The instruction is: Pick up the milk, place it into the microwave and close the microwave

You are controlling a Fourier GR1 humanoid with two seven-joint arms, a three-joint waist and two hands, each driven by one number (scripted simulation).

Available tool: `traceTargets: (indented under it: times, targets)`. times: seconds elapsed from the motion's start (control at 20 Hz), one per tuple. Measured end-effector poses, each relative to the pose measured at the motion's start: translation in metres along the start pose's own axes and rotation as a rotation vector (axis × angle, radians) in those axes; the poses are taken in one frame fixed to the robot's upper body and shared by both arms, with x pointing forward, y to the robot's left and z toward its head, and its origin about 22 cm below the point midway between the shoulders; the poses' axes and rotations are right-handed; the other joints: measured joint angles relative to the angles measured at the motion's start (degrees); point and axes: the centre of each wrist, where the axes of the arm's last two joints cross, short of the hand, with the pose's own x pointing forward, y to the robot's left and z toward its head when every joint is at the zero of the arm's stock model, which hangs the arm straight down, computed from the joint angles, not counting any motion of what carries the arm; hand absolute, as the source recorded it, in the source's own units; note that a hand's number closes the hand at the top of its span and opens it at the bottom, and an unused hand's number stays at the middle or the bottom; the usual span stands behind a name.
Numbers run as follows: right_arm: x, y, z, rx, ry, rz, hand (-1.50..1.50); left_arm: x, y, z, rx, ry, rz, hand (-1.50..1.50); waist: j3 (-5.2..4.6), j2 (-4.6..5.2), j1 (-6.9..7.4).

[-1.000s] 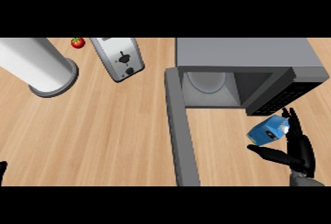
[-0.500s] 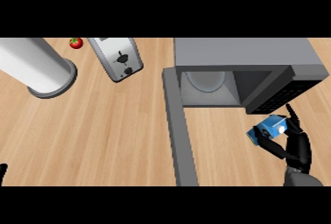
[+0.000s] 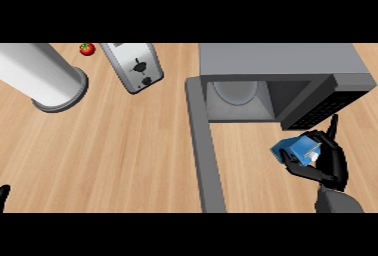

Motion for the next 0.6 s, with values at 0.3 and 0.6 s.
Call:
traceTargets:
  times: [0.3, 0.6]
  targets:
    - [0.003, -0.002, 0.001, 0.178, -0.109, -0.152, 1.50, -0.004, 0.005, 0.004, 0.004, 0.003, 0.005, -1.50, -0.16, -0.24, 0.15]
    - [0.020, 0.016, -0.004, 0.280, -0.144, -0.217, 1.50, -0.002, 0.006, 0.007, 0.016, 0.006, 0.007, -1.50, -0.19, -0.30, -0.06]
